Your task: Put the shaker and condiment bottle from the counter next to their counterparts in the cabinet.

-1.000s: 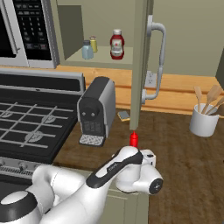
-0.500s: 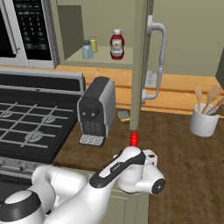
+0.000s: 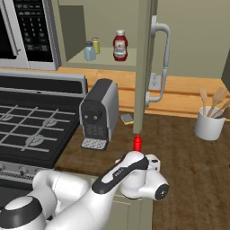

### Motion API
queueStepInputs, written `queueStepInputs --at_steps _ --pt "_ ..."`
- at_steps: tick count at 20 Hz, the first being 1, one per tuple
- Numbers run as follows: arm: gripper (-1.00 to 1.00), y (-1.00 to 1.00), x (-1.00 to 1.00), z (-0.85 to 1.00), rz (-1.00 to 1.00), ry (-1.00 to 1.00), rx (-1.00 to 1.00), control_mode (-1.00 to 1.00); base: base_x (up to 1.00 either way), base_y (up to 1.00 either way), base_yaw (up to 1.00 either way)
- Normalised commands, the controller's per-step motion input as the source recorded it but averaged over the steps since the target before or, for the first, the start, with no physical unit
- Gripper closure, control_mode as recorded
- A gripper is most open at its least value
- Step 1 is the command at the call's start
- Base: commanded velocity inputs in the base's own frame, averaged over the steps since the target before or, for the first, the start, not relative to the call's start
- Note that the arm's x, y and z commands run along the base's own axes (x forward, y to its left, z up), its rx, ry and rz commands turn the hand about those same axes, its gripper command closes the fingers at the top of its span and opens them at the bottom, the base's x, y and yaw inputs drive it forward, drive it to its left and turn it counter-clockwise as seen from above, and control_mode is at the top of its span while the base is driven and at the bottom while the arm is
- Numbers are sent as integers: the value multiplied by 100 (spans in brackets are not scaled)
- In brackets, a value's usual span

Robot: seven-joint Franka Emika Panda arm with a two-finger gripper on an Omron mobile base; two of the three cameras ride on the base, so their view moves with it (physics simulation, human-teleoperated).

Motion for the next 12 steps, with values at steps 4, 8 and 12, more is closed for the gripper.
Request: queueStepInputs --at_steps 4,8,12 --pt "-100 2 2 0 0 0 0 -100 0 0 0" --pt "-100 -5 1 0 -3 0 0 -100 0 0 0" --pt "-100 -1 1 0 -8 0 0 -100 0 0 0"
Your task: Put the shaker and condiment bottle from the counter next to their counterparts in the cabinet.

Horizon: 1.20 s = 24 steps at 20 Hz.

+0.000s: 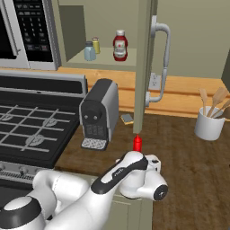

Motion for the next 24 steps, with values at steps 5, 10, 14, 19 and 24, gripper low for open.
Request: queueStepInputs --at_steps 5,10,14,19,24 --pt "-100 0 1 -1 -6 0 0 -100 0 0 0" --pt "-100 0 9 0 -3 0 0 -100 0 0 0" --pt "-100 -3 8 0 -3 0 0 -100 0 0 0" --pt "-100 -14 1 0 -1 0 0 -100 0 0 0" --pt "-100 -10 0 0 0 0 0 -100 0 0 0"
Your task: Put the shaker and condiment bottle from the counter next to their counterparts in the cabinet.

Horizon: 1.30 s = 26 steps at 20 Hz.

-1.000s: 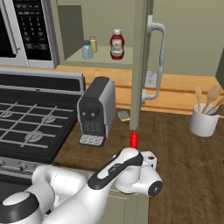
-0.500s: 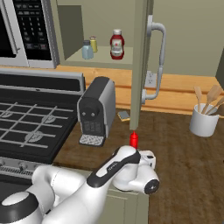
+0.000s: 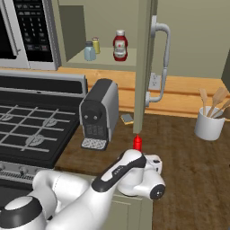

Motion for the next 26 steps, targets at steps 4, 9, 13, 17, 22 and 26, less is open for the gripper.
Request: queueStepInputs --at_steps 4,9,13,17,22,26 --pt "-100 -8 0 0 0 0 0 -100 0 0 0" --pt "-100 -11 1 0 0 0 0 -100 0 0 0" --pt "-100 -10 4 0 -1 0 0 -100 0 0 0" --pt "-100 -8 11 0 -1 0 0 -100 0 0 0" --pt "-100 -6 10 0 0 0 0 -100 0 0 0" --pt "-100 -6 0 -1 0 0 0 -100 0 0 0"
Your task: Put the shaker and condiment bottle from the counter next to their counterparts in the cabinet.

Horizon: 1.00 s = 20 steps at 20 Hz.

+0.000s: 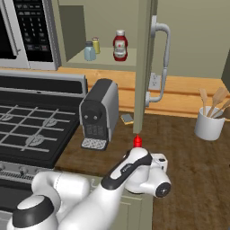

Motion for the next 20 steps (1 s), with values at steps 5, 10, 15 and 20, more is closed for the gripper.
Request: queueStepInputs --at_steps 5,10,15,20 --pt "-100 -4 7 -7 0 0 0 -100 0 0 0" --pt "-100 0 18 -11 0 0 0 -100 0 0 0" --pt "-100 -1 13 -5 0 0 0 -100 0 0 0" --pt "-100 0 12 -8 0 0 0 -100 0 0 0"
